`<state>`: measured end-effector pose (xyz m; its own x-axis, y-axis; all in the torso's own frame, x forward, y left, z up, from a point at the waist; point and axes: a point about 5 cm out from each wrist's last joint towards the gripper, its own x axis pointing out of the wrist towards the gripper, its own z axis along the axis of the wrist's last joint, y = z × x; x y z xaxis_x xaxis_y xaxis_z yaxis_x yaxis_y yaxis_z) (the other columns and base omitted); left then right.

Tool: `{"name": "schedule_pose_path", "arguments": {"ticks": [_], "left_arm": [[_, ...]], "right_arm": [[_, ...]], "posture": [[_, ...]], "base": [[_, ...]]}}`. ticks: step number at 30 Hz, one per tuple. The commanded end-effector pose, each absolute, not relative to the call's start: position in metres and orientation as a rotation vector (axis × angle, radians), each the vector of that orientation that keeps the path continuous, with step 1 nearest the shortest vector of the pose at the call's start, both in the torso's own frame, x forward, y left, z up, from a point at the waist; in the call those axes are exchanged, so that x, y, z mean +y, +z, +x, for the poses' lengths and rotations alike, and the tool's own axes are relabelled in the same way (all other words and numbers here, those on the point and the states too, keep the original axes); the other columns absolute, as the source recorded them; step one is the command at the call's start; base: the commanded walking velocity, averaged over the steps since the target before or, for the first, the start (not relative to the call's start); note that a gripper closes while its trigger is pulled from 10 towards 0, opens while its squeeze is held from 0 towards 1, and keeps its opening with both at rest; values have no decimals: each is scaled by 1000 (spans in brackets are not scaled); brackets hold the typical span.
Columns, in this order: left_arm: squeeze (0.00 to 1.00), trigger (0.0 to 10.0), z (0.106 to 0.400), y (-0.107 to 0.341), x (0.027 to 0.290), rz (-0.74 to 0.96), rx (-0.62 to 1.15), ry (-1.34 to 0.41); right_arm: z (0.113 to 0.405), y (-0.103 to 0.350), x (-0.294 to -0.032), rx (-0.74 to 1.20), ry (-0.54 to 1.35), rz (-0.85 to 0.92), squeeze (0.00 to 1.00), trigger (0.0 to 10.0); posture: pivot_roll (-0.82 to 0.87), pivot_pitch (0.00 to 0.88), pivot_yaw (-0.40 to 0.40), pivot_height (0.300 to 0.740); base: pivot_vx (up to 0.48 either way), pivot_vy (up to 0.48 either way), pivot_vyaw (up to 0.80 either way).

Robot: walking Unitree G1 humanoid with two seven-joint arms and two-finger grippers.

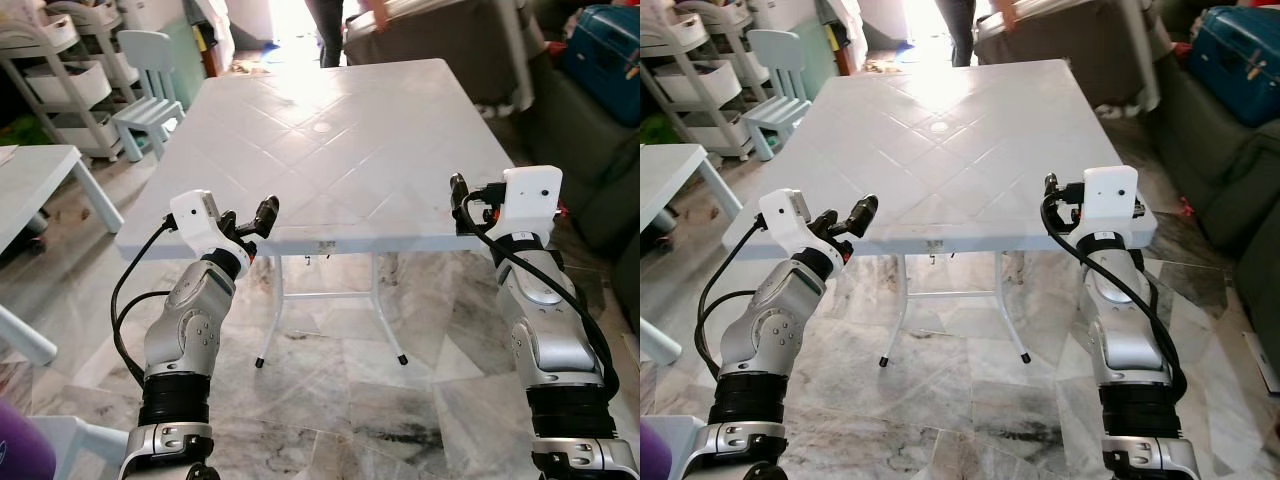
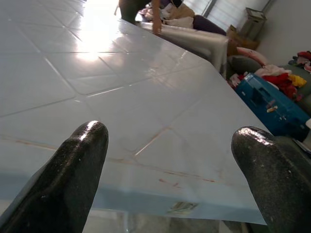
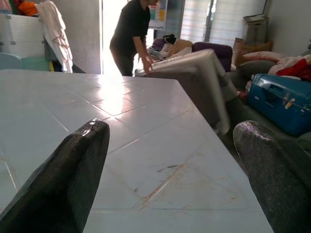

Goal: Picking trash to rubbish bin

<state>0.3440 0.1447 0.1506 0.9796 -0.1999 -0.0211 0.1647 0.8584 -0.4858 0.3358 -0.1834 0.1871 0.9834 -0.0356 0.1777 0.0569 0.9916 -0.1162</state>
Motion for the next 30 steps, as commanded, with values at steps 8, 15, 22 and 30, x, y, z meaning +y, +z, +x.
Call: {"name": "schedule_pose_path", "arguments": {"ticks": [8, 15, 22, 30], "left_arm": [[0, 10000, 346, 157, 145, -479, 54, -217], [0, 10000, 346, 156, 144, -475, 59, -220], [0, 10000, 345, 156, 144, -477, 61, -220], [0, 10000, 345, 156, 143, -477, 61, -223]], "right_arm": [[335, 192, -182, -192, -44, -117, 0, 10000], [335, 192, -182, -191, -43, -117, 0, 10000], [334, 192, -182, -191, -41, -117, 0, 10000], [334, 192, -182, -193, -41, -116, 0, 10000]], "posture": [[-121, 0, 66, 740], [-121, 0, 65, 740], [-122, 0, 65, 740], [-123, 0, 64, 740]], "base": [[0, 0, -774], [123, 0, -775], [0, 0, -778], [0, 0, -750]]}}
